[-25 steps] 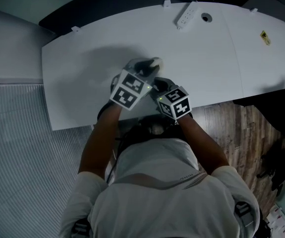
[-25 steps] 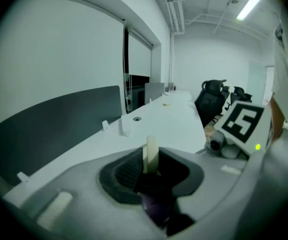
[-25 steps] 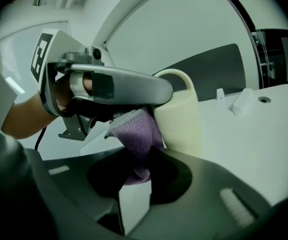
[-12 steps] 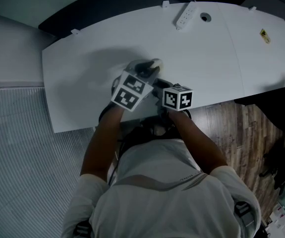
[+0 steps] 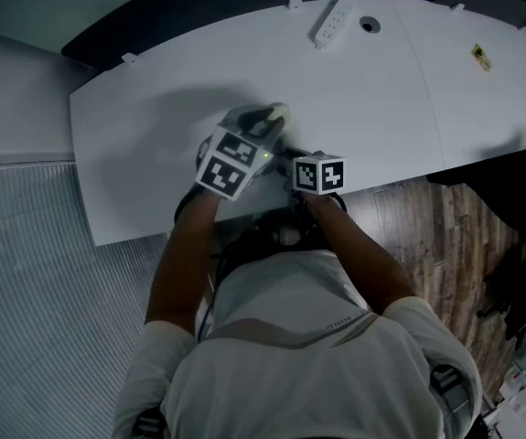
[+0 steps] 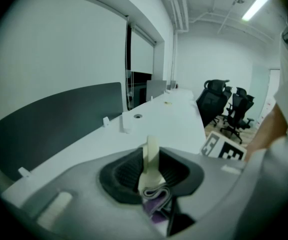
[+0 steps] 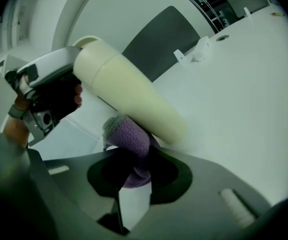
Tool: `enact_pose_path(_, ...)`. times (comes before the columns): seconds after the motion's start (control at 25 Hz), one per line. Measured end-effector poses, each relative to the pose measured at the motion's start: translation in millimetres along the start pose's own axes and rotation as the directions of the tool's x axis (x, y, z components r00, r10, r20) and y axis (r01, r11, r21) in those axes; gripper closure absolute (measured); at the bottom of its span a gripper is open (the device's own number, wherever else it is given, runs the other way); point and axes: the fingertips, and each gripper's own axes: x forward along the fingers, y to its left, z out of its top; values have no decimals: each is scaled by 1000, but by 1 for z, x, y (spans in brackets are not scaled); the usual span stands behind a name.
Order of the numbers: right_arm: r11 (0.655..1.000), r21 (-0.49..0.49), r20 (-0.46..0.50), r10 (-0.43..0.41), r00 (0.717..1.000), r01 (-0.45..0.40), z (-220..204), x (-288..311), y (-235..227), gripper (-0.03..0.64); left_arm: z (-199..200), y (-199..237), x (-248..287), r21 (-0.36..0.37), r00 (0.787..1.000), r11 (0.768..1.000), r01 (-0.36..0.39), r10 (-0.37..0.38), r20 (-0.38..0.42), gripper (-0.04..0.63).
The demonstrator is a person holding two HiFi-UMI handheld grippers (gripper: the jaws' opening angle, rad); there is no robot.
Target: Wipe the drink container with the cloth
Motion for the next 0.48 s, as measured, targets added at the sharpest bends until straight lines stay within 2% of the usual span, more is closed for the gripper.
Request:
enact_pose_path(0.12, 999, -5, 41, 51, 998, -51, -5, -32, 11, 525, -1, -1, 1, -4, 1000, 1000, 2, -2, -3, 503)
enact_pose_path(0.32, 981, 116, 228, 129, 965, -159, 18, -91, 27, 526, -1, -1, 0, -7, 1000, 1000, 3, -3, 2, 503)
enact_pose_path(0.48, 987, 55, 267, 134, 954, -154, 44, -101, 35, 526, -2, 1, -1, -5, 1000, 1000, 2, -2, 3, 503)
